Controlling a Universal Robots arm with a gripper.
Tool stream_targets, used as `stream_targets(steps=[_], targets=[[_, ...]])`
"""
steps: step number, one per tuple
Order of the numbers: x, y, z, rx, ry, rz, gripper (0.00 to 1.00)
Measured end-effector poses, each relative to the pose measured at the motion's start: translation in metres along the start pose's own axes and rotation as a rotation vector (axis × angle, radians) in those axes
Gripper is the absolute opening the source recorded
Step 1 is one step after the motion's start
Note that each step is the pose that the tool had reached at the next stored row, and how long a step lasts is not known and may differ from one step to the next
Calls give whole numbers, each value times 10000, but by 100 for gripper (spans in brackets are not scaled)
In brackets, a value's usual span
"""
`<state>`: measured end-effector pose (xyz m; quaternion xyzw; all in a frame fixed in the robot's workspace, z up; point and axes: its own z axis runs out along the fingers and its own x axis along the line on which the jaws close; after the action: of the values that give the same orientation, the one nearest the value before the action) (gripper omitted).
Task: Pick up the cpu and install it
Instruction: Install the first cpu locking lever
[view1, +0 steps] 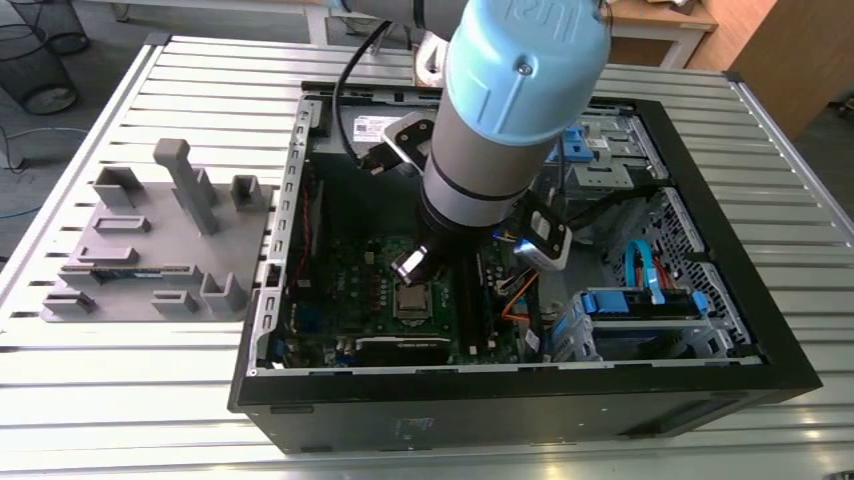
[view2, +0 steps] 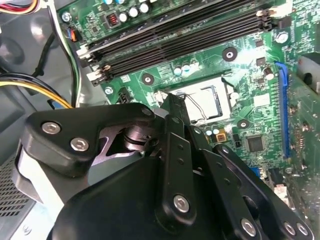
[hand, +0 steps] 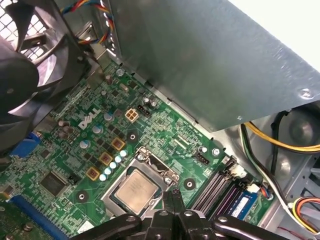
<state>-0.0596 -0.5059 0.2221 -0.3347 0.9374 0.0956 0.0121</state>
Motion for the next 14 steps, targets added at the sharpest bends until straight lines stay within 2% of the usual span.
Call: stream_targets(steps=[6,14], targets=[[61,-64,39,9,7,0,11],[150,-179,145,9,6,1,11]])
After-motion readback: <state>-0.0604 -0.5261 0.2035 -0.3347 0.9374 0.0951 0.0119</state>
